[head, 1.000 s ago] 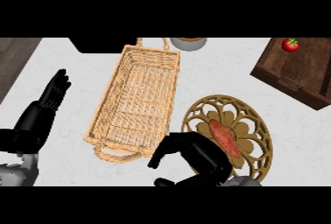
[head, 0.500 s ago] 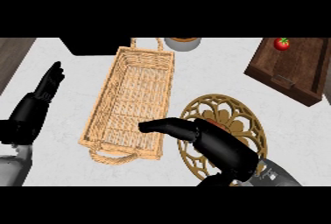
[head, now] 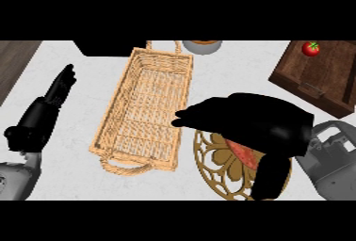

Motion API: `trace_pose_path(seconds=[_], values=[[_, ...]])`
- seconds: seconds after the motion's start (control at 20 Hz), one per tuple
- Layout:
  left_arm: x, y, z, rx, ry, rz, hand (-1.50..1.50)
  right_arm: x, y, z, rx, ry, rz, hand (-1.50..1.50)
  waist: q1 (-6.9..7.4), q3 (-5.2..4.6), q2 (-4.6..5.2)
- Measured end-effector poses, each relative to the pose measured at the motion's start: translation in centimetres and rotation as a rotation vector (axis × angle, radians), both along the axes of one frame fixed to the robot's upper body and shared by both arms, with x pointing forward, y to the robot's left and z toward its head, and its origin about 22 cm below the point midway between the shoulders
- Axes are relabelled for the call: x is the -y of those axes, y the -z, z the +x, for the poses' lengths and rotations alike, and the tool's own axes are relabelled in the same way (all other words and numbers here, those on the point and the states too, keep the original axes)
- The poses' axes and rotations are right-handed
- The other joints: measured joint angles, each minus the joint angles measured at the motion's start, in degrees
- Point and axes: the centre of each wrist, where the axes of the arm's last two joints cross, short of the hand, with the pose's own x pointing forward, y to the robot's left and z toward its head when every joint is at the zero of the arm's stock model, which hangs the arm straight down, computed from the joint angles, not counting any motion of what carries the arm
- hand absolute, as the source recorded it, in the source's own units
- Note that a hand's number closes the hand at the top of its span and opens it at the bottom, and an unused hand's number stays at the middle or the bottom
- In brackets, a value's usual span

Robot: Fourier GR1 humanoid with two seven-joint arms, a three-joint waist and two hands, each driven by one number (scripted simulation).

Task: Pick the sweet potato from the placemat and place it in the basket

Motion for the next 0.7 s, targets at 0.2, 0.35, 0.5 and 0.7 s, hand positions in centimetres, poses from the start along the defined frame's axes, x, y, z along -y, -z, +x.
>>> trace_pose_path(seconds=[0.2, 0.35, 0.5, 0.7], values=[[0.2, 0.2, 0.3, 0.000, -0.001, 0.000, 0.00, 0.1, -2.3, 1.5, -0.026, -0.065, -0.179, -1.50, -0.20, 0.06, 0.07], [0.3, 0.1, 0.9, 0.005, -0.006, -0.002, 0.00, -0.4, -2.8, 2.8, -0.048, -0.083, -0.254, -1.50, -0.29, 0.11, 0.15], [0.1, 0.8, 0.7, 0.002, -0.008, 0.001, 0.00, -0.4, -2.5, 3.8, -0.060, -0.080, -0.306, -1.50, -0.34, 0.16, 0.16], [-0.1, 0.5, 0.7, 0.005, -0.004, -0.003, 0.00, -0.6, -1.4, 4.9, -0.076, -0.079, -0.345, -1.50, -0.31, 0.21, 0.19]])
